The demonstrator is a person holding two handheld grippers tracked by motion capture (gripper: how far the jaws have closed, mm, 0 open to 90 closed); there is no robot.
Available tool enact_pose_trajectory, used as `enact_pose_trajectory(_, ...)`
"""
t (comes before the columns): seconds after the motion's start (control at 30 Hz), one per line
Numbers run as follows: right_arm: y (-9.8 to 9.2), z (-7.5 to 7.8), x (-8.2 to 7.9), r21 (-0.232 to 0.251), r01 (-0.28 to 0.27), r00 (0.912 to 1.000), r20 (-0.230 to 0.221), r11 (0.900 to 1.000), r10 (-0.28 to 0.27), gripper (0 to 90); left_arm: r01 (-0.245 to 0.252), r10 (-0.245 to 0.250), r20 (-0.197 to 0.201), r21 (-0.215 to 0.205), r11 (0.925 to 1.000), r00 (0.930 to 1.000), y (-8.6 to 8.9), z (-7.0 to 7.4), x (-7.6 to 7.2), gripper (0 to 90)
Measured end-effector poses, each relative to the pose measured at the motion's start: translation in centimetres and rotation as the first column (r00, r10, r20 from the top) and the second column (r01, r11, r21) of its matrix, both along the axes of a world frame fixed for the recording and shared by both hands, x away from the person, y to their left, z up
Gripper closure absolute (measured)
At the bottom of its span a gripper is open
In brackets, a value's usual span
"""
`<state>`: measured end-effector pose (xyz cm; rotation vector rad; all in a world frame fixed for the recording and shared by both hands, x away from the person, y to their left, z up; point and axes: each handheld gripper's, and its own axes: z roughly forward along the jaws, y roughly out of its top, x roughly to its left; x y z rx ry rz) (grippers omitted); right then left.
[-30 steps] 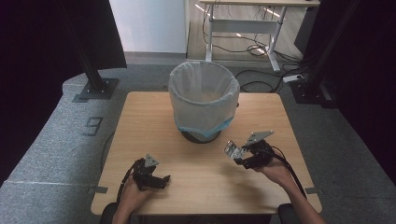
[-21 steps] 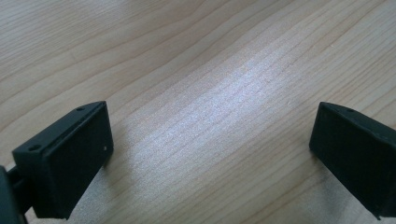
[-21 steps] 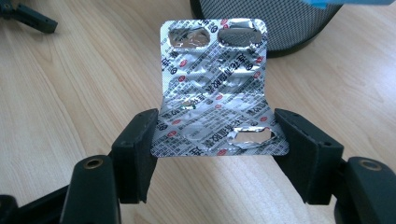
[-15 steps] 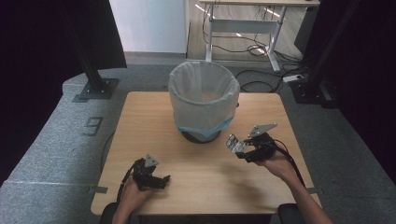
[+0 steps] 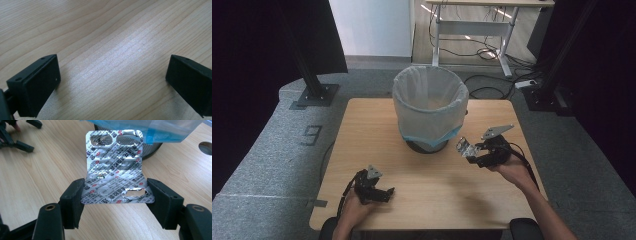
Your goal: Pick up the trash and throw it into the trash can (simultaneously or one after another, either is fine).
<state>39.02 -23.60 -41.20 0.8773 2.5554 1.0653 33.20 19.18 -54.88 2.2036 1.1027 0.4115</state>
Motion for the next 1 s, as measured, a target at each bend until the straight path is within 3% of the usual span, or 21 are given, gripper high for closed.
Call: enact_pose_trajectory(1.0,-0.4,5.0,2.1,0.017,0.017,0.9997,0.017,1.000,-0.017,33.4,0.000,0.000,0.000,0.000,1.0000,1.0000,0.0,0.0,0.0,0.0)
